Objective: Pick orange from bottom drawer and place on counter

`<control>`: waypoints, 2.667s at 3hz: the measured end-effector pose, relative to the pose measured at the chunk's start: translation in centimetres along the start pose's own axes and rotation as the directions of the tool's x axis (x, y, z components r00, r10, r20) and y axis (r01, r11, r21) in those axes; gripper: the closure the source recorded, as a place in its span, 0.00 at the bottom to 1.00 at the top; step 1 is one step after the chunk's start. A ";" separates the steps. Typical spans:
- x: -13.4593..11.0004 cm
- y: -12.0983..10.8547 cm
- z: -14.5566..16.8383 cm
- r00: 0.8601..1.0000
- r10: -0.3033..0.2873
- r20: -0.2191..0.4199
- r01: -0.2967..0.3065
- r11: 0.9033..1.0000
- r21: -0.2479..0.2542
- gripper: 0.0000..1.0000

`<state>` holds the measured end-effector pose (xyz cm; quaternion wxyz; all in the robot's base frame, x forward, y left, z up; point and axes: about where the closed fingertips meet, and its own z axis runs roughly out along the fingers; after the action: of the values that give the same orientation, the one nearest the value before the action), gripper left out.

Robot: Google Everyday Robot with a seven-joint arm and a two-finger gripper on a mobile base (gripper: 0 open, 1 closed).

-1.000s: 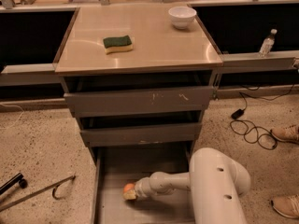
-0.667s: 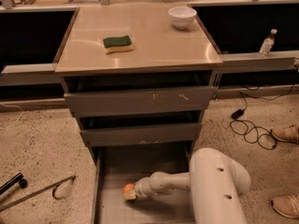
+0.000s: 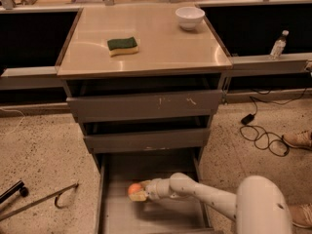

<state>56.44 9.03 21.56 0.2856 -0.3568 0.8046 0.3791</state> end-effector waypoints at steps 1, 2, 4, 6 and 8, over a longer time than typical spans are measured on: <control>-5.2 4.9 -5.6 0.988 -0.046 0.147 0.065 0.990 -0.127 1.00; -7.5 11.6 -11.6 0.973 -0.106 0.207 0.147 0.970 -0.193 1.00; -12.1 12.2 -14.4 0.955 -0.140 0.261 0.194 0.962 -0.193 1.00; -28.2 15.2 -27.5 0.866 -0.262 0.427 0.376 0.903 -0.209 1.00; -32.0 16.3 -31.1 0.838 -0.306 0.452 0.433 0.877 -0.209 1.00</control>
Offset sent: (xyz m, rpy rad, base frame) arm -0.1090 -0.0311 0.2655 0.3167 -0.2231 0.2047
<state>56.27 2.61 68.62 0.4566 -0.4599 0.5744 0.5002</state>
